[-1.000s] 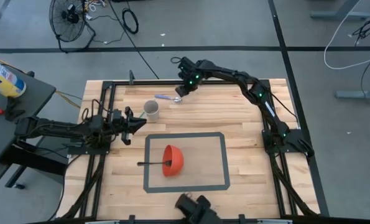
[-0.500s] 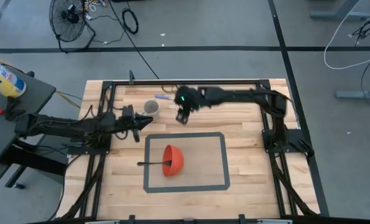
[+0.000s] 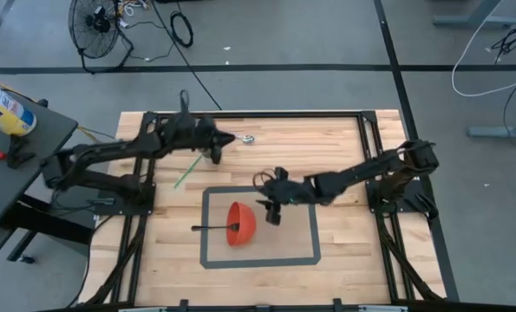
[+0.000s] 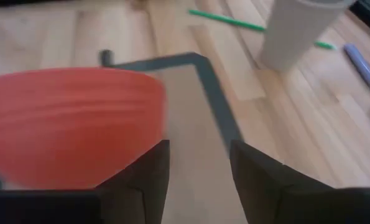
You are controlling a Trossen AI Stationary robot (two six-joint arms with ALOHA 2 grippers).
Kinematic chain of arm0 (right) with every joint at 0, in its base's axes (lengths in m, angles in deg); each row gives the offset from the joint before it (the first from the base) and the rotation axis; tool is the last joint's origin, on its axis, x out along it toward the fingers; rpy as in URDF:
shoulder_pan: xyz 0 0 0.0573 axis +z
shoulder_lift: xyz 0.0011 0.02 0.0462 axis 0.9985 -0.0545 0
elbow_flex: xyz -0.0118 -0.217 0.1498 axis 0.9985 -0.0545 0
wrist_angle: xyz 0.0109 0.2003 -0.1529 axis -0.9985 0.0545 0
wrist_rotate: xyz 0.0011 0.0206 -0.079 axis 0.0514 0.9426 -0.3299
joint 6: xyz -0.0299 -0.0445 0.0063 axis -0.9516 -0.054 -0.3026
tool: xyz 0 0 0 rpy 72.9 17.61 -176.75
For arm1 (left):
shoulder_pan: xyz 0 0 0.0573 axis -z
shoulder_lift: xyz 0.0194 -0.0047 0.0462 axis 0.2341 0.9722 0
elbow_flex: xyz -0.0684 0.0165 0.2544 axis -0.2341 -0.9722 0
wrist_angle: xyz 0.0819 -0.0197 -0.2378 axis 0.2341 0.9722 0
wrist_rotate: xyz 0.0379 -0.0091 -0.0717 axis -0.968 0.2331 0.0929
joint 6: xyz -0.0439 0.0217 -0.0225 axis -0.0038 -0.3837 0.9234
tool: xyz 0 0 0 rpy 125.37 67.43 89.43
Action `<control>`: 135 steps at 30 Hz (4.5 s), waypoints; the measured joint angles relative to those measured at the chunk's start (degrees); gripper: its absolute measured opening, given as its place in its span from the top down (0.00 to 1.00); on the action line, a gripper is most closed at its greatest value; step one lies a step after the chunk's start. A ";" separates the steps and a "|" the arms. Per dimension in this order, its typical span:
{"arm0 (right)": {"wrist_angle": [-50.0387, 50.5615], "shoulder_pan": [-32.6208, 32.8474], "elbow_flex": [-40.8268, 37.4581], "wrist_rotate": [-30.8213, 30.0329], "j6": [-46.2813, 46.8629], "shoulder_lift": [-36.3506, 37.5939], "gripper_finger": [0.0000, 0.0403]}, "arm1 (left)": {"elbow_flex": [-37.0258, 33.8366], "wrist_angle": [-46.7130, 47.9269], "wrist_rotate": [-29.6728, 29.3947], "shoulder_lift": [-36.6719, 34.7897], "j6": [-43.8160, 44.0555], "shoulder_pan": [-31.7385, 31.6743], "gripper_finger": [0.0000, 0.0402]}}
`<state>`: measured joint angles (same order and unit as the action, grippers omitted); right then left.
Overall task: Pick & Place Utensil
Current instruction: Put the purple spoon into the orange bowl on the brown table mat
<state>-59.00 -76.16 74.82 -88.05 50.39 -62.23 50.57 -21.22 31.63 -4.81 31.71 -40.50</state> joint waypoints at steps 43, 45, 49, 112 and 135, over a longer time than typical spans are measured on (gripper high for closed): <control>0.09 13.11 -1.93 -4.75 8.80 0.09 0.58 | 22.64 16.18 -1.13 43.41 -47.66 -14.07 0.56; 0.08 12.91 -1.93 -4.75 8.79 0.09 0.58 | 22.66 16.42 -1.15 43.41 -47.64 -14.08 0.56; 0.03 12.40 -1.93 -4.71 8.78 0.09 0.58 | 22.73 17.36 -1.20 43.41 -47.05 -14.05 0.61; -0.40 11.06 -1.89 -1.70 8.98 0.06 0.58 | 57.37 55.94 -1.92 60.19 -37.96 -10.77 0.68; 0.14 11.08 -1.89 -1.53 8.99 0.06 0.58 | 57.33 63.04 -5.17 60.22 -40.50 -11.08 0.71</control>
<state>-58.86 -65.07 72.94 -89.58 59.39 -62.17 107.90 41.82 26.46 55.41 -8.79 -51.58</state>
